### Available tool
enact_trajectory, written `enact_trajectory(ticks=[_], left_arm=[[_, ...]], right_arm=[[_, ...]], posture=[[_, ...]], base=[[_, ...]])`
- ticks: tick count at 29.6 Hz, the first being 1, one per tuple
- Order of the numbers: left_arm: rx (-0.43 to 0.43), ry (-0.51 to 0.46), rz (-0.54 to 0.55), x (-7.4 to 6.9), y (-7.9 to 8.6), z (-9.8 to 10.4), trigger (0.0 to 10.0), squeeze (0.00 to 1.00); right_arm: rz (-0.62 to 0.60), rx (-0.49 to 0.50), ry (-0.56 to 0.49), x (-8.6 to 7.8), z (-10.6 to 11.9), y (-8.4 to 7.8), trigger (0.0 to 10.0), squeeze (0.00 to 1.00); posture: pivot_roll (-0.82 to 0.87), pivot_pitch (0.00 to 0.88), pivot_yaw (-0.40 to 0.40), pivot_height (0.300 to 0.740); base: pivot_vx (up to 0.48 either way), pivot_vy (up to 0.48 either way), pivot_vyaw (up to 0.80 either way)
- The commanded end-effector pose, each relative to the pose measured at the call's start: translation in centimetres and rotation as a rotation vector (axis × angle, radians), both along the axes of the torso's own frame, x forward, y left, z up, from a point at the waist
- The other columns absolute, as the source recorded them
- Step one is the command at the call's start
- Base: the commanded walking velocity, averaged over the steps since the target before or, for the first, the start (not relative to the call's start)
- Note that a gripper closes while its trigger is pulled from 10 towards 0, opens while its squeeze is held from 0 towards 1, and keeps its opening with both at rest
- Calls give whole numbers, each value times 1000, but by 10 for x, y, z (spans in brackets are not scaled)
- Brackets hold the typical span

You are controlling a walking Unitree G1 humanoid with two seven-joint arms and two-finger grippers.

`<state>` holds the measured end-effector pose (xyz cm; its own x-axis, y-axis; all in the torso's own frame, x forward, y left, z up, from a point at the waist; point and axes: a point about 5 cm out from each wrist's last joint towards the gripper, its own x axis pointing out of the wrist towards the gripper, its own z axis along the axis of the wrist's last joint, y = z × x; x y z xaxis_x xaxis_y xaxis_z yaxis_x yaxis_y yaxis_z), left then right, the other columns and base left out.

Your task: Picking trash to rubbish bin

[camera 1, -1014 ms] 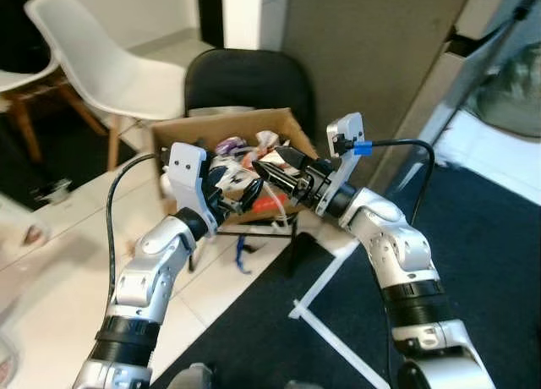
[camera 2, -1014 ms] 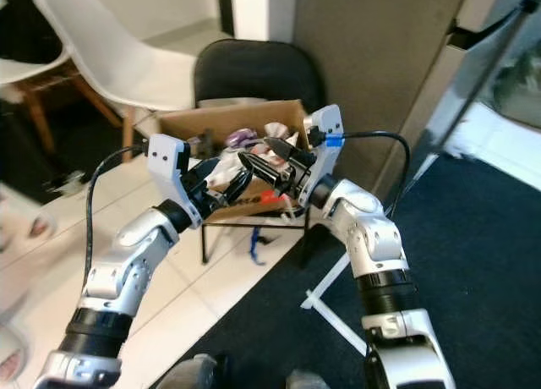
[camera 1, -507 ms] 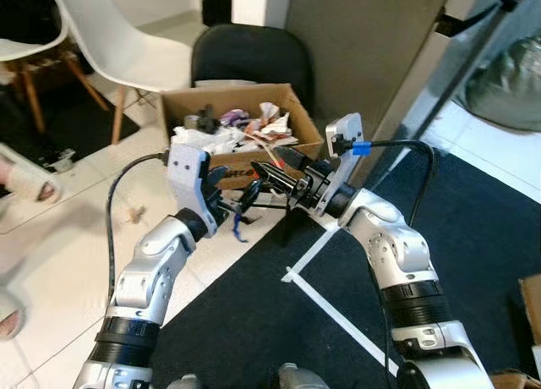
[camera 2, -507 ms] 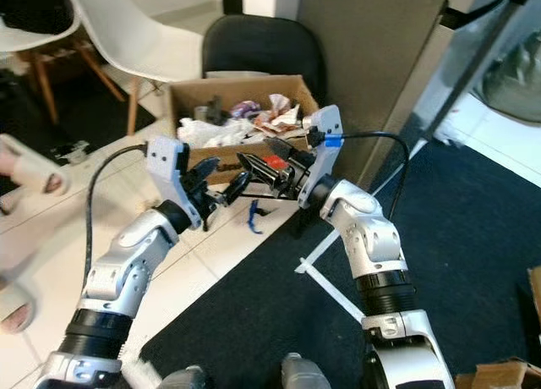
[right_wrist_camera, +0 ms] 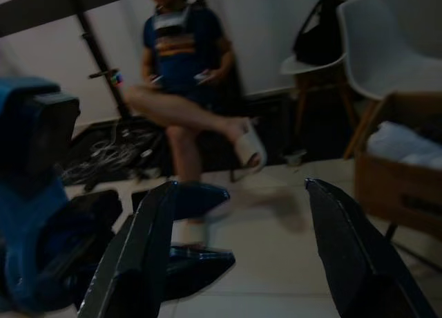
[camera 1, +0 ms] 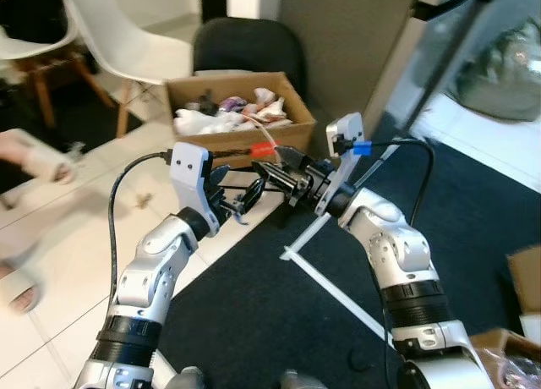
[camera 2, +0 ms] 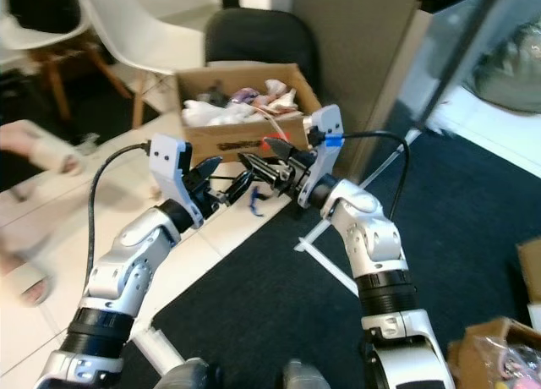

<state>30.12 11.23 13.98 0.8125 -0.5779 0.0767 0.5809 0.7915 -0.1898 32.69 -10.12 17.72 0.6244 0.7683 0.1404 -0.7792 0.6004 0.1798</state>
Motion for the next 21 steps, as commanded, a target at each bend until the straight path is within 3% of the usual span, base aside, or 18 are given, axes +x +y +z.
enact_trajectory(ticks=[1,21], left_arm=[[1,4,-20,-1,-6,-1,10000,0],[1,5,-23,0,-7,-1,10000,0]], right_arm=[[-14,2,1,0,1,-5,10000,0],[-15,-1,2,1,0,-5,10000,0]], posture=[[-35,0,-51,740],[-35,0,-50,740]], base=[[-390,0,0],[-401,0,0]])
